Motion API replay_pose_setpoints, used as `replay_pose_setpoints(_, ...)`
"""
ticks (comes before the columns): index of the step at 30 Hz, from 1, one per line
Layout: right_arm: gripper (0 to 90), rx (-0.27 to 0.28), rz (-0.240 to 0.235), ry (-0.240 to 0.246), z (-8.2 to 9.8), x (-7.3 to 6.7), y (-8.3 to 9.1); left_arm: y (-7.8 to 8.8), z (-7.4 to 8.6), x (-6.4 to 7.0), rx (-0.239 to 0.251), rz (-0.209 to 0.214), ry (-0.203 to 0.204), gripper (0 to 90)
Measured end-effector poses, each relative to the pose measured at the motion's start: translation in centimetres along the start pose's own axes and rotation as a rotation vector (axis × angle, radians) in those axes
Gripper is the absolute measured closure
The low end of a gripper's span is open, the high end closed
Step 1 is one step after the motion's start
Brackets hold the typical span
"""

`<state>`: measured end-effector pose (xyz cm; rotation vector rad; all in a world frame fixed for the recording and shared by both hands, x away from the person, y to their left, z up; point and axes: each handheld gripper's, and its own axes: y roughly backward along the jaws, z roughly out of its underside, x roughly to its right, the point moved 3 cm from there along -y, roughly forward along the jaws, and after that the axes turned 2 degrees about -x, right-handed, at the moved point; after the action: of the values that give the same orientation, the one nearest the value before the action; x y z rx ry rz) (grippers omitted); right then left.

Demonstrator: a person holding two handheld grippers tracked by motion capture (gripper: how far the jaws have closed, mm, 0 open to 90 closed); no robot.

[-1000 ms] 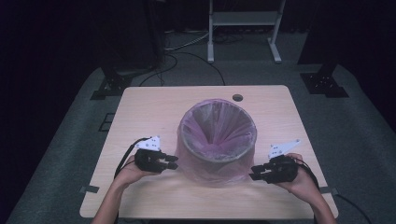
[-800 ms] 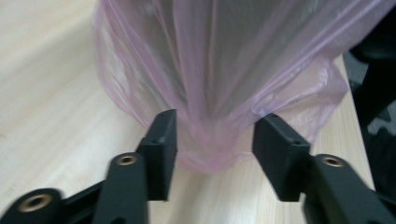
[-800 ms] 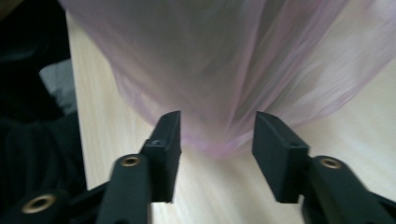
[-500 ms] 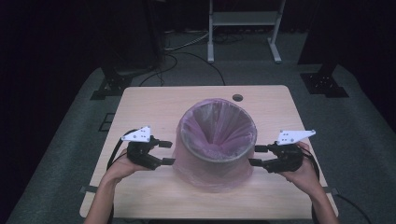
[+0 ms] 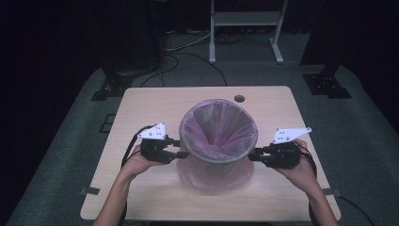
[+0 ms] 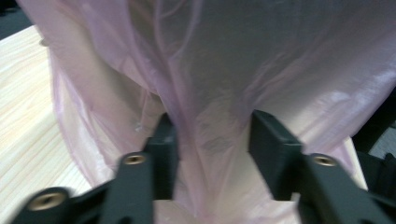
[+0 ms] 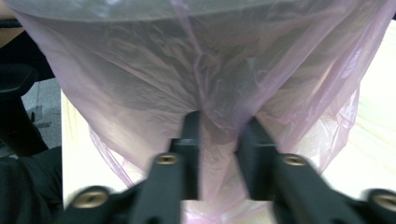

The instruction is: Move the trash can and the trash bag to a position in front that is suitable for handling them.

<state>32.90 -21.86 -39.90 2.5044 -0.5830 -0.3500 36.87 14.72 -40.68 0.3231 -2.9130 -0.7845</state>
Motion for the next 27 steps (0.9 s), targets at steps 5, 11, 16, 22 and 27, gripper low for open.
replay_pose_setpoints(5,90.0,-0.006,0.026,-0.035,-0.1,0.0,0.0,-0.3,0.3,0.0,0.003,-0.011,0.007,89.9)
replay_pose_setpoints(11,90.0,-0.043,0.014,-0.040,0.6,0.0,-0.5,-0.6,1.3,-0.1,0.010,-0.018,0.020,89.8)
replay_pose_setpoints(16,69.2,-0.021,-0.002,-0.068,0.9,0.3,0.9,0.1,1.5,0.0,0.004,-0.021,0.076,48.8)
replay_pose_setpoints(22,67.2,-0.001,0.014,-0.065,-0.6,-0.3,4.8,1.4,1.7,0.5,0.018,-0.084,0.100,27.6)
replay_pose_setpoints(27,76.3,0.034,0.011,-0.006,-4.8,-1.5,6.1,2.1,1.9,0.8,0.042,-0.119,0.112,20.0)
